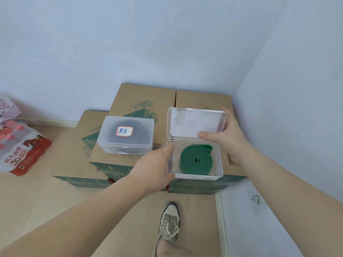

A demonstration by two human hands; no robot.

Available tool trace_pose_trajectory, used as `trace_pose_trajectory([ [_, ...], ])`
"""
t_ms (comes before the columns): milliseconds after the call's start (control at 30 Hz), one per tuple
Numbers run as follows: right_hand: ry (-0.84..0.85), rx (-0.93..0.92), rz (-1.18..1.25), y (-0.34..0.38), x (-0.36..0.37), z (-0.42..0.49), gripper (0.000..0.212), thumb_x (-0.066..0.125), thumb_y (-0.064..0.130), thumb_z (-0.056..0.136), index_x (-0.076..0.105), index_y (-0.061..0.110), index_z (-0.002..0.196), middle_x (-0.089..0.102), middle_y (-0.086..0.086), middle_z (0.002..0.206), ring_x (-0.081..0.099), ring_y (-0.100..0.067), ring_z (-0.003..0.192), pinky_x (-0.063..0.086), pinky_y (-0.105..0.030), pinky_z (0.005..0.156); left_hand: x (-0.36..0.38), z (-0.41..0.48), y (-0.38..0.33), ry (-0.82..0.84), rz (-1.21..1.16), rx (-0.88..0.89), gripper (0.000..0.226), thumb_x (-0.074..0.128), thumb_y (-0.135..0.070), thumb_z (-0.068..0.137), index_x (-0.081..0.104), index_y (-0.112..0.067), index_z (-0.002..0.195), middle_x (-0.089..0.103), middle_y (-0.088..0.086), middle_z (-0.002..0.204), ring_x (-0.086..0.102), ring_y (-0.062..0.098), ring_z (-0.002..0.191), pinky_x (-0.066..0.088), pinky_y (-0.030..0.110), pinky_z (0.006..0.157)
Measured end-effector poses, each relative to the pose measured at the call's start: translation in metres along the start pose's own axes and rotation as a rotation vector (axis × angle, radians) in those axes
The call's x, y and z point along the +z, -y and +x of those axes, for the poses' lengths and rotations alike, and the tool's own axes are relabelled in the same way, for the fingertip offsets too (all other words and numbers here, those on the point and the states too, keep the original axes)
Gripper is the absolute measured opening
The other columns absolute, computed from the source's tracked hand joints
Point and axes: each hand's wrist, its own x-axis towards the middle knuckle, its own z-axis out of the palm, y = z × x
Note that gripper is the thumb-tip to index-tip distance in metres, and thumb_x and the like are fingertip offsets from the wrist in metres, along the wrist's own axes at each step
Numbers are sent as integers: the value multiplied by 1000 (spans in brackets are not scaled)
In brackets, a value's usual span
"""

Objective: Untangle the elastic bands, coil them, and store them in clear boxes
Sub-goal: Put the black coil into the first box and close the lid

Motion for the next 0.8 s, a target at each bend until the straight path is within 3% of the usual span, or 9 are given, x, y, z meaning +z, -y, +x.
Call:
trace_pose_trajectory([
  [67,-70,-78,-50,10,-7,-9,102,101,40,56,49,35,144,54,9,141,53,-12,128,47,-31,106,-6,-5,1,0,-59,-32,75,73,-33,88,34,-30,152,64,0,137,62,25,119,54,38,96],
  [133,-101,-153,-129,17,-12,-24,77,100,40,59,59,31,124,57,9,131,55,-11,120,47,-21,92,-12,-10,2,-36,-102,-76,70,72,-34,90,40,-25,151,62,-1,142,59,23,127,51,37,103],
  [200,-81,-188,-328,20,-11,-43,63,99,47,56,59,31,103,59,12,116,56,-12,110,45,-22,82,-17,-14,4,-81,-118,-114,59,70,-32,91,47,-23,145,66,0,136,62,22,123,54,40,102],
  [300,75,-237,-725,5,-1,-69,66,92,65,47,50,32,86,52,17,121,48,-15,121,46,-35,95,-24,-21,2,-149,-114,-136,42,63,-25,92,54,-23,133,69,0,124,65,22,111,56,40,92],
  [400,215,-263,-923,-19,14,-81,69,90,66,54,46,32,94,27,9,164,20,-17,154,33,-42,119,-23,-29,-3,-160,-106,-78,46,59,-20,94,51,-22,138,61,-2,134,59,21,120,52,39,98],
  [500,224,-324,-1024,-31,28,-78,62,85,60,69,41,29,101,7,2,173,2,-22,160,17,-49,128,-14,-32,-3,-140,-71,-3,51,61,-19,94,49,-20,144,54,-3,143,54,20,128,49,35,104],
  [633,218,-418,-1132,-35,39,-67,46,71,52,89,46,28,119,20,-1,172,9,-31,160,13,-55,127,-1,-31,-3,-79,17,92,45,60,-23,96,52,-18,140,50,-1,148,49,21,133,48,36,104],
  [700,206,-458,-1149,-36,43,-62,49,67,48,93,48,30,134,28,-2,169,17,-34,158,19,-59,124,2,-27,-2,-74,76,138,35,59,-23,96,55,-16,131,48,0,148,48,22,132,48,36,100],
  [800,116,-497,-1190,-35,48,-51,55,63,39,100,45,33,152,34,-6,167,23,-37,157,22,-61,123,2,-15,0,-141,179,208,36,58,-21,97,56,-16,133,47,0,152,40,21,144,49,37,107],
])
